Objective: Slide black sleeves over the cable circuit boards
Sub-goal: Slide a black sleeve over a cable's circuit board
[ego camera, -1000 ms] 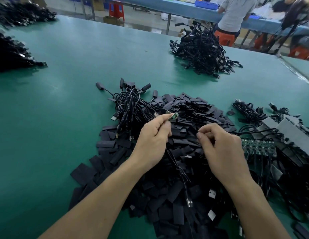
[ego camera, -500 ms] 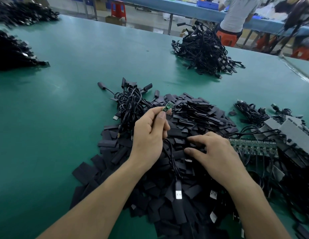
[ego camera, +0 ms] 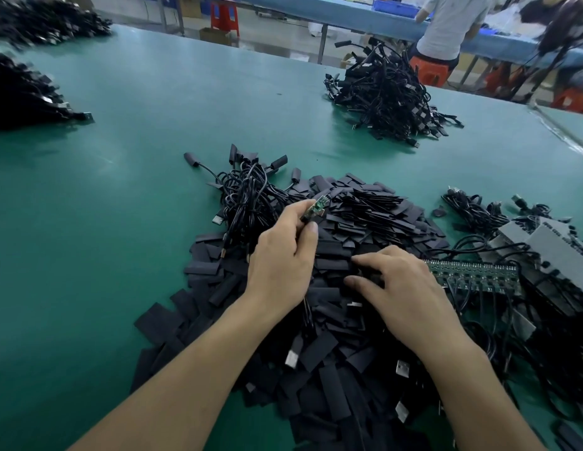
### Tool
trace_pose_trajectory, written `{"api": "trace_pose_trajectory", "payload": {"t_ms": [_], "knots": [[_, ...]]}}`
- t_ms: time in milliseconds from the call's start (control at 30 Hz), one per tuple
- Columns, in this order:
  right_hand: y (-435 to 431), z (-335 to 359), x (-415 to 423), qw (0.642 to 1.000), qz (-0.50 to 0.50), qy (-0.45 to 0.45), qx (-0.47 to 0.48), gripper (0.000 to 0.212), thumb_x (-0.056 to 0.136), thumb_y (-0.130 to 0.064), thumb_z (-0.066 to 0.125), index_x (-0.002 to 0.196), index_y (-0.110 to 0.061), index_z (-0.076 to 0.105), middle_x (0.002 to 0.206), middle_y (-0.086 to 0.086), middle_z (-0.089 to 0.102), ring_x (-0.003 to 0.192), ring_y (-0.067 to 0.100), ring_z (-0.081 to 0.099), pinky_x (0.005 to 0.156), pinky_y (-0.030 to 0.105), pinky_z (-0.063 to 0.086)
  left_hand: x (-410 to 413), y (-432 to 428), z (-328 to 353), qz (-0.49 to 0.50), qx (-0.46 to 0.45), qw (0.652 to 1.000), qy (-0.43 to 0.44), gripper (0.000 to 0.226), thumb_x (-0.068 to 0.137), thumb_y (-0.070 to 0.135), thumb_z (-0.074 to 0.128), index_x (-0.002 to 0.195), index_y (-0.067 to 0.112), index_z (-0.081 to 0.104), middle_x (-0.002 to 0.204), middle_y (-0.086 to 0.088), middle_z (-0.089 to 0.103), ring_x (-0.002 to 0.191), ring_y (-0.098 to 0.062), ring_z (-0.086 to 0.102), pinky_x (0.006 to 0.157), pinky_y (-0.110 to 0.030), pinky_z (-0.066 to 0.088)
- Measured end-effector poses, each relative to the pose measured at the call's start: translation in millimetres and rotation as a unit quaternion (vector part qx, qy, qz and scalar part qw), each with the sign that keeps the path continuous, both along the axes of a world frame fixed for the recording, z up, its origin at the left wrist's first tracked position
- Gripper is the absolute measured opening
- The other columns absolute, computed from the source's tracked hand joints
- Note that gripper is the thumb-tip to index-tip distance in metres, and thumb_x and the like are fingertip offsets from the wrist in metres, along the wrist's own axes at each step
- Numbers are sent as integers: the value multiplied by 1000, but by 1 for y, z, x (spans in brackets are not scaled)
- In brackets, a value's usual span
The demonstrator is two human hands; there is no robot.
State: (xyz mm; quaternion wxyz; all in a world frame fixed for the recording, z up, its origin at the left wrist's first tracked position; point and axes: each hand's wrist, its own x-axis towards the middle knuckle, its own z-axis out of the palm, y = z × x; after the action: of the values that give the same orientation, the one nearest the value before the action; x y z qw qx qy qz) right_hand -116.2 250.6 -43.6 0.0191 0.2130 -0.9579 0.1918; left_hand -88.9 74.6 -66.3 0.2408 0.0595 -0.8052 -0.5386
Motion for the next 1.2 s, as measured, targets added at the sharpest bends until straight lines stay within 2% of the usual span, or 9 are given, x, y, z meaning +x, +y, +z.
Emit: {"api": "trace_pose_trajectory", "payload": {"t_ms": [67, 167, 300, 467, 633, 733, 900, 1067, 1200], "knots": [[0, 0, 1, 999, 4, -4, -45, 28, 86, -42, 71, 114, -35, 70, 98, -17, 59, 94, 10, 59, 85, 38, 52, 1, 0, -1, -7, -29, 999, -22, 28, 103, 25, 48, 131, 30, 49, 77, 16, 64, 64, -6, 58, 67, -43, 52], [2, 0, 0, 995, 11, -5, -101, 10, 81, -31, 78, 88, -35, 72, 87, -17, 58, 82, 3, 58, 78, 37, 53, 1, -1, -3, -17, -10, 1000, -9, 12, 103, 26, 47, 114, 30, 48, 82, 18, 67, 58, -1, 55, 60, -37, 46], [3, 2, 0, 985, 17, 23, -168, 13, 81, -29, 77, 77, -33, 66, 83, -17, 59, 78, 1, 58, 68, 11, 42, 2, 0, 1, -11, 26, 998, 48, 19, 105, 17, 46, 113, 26, 60, 72, 10, 61, 50, -1, 46, 51, -16, 36], [3, 4, -2, 958, -6, 32, -285, 20, 87, -21, 74, 79, -32, 60, 79, -17, 65, 69, 5, 61, 61, 11, 45, 2, 1, 5, -15, 56, 997, 48, 18, 103, 15, 52, 113, 22, 65, 66, 12, 58, 50, -2, 46, 47, -12, 36], [1, 9, -2, 912, 34, 1, -408, 31, 90, -11, 70, 107, -37, 67, 80, -8, 67, 71, 14, 65, 67, 21, 54, 5, 4, 7, -67, 66, 995, 16, 14, 96, 23, 66, 94, 36, 63, 83, 9, 72, 74, -14, 66, 70, -28, 56], [0, 8, -2, 906, 42, -9, -420, 29, 90, -7, 69, 99, -34, 73, 79, -7, 71, 71, 18, 68, 67, 24, 56, 6, 3, 9, -94, 96, 991, 6, 4, 94, 25, 69, 93, 28, 66, 85, 1, 75, 74, -22, 67, 66, -36, 57], [-2, 6, -1, 897, 50, -20, -439, 24, 81, -9, 78, 91, -31, 73, 83, -6, 74, 75, 13, 71, 71, 19, 55, 7, 3, 12, -133, 172, 976, 14, 6, 93, 17, 70, 92, 22, 67, 78, 0, 73, 56, -4, 55, 53, -21, 49], [-5, 4, 1, 914, 50, -11, -402, 26, 79, -17, 82, 95, -37, 74, 83, -11, 73, 73, 9, 68, 68, 20, 54, 5, 2, 11, -146, 193, 970, 5, 11, 89, 14, 75, 92, 23, 68, 72, -1, 72, 54, -4, 56, 52, -18, 46], [-6, 4, 3, 949, 62, 73, -302, 33, 75, -19, 85, 103, -33, 75, 89, -17, 70, 83, 2, 65, 70, 12, 47, 3, 2, 8, -130, 186, 974, -6, 14, 87, 13, 76, 89, 24, 68, 70, -2, 72, 52, -5, 56, 51, -18, 46]]}}
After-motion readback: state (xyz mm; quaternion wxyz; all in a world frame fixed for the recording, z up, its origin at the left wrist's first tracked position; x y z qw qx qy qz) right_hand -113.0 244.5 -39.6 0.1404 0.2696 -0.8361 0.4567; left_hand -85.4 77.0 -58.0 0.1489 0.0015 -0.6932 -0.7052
